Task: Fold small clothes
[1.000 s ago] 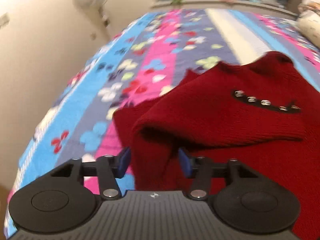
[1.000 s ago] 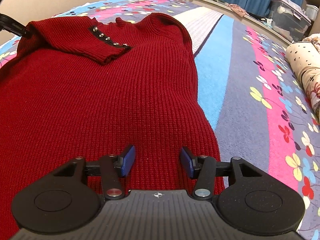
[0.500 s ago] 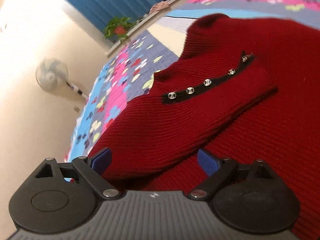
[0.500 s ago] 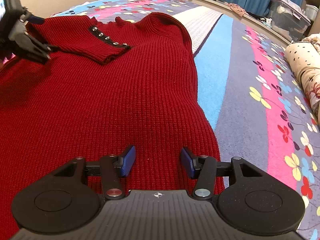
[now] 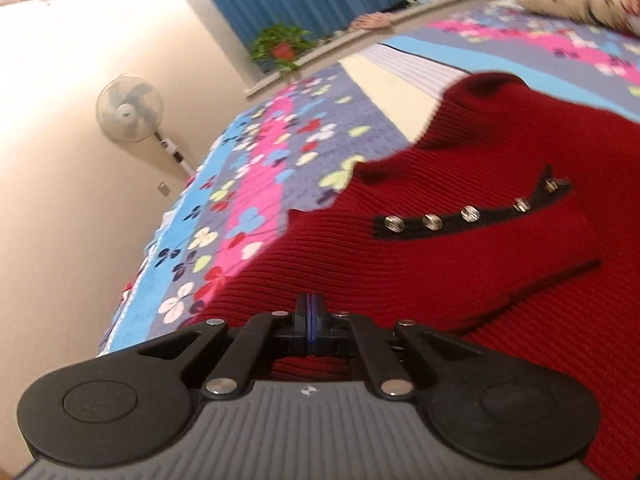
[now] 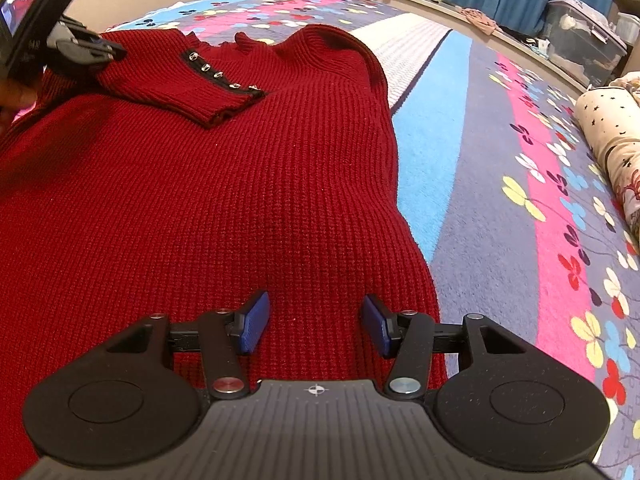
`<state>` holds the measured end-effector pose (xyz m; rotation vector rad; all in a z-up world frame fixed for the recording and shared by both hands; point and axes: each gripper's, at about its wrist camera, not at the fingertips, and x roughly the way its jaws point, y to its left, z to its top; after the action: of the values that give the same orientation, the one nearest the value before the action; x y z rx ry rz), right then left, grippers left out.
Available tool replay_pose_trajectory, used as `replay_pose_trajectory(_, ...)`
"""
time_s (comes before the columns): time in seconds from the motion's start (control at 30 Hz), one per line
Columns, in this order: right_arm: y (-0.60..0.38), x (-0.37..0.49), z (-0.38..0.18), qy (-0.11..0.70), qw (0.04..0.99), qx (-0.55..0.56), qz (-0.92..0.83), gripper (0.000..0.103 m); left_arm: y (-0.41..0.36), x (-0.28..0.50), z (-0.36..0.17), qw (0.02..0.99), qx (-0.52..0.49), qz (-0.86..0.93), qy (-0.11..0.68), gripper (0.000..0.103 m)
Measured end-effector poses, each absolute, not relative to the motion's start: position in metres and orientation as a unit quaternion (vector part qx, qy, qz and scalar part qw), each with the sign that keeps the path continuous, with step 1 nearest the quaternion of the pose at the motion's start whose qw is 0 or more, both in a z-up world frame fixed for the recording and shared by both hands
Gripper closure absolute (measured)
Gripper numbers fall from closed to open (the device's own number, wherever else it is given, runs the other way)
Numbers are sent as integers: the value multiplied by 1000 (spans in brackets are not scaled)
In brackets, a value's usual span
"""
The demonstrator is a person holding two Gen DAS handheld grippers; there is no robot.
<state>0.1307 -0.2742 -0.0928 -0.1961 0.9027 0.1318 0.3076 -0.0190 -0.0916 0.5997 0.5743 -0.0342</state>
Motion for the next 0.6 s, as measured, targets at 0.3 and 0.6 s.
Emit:
replay_pose_trajectory(0.3,-273,131,-93,435,893,-98,64,49,57,316,-45,946,185,63,260,103)
replay_pose_trajectory(0.6,-270,131,-93,435,892,-108,64,49,238,294,-9,941,-24,239,240,103)
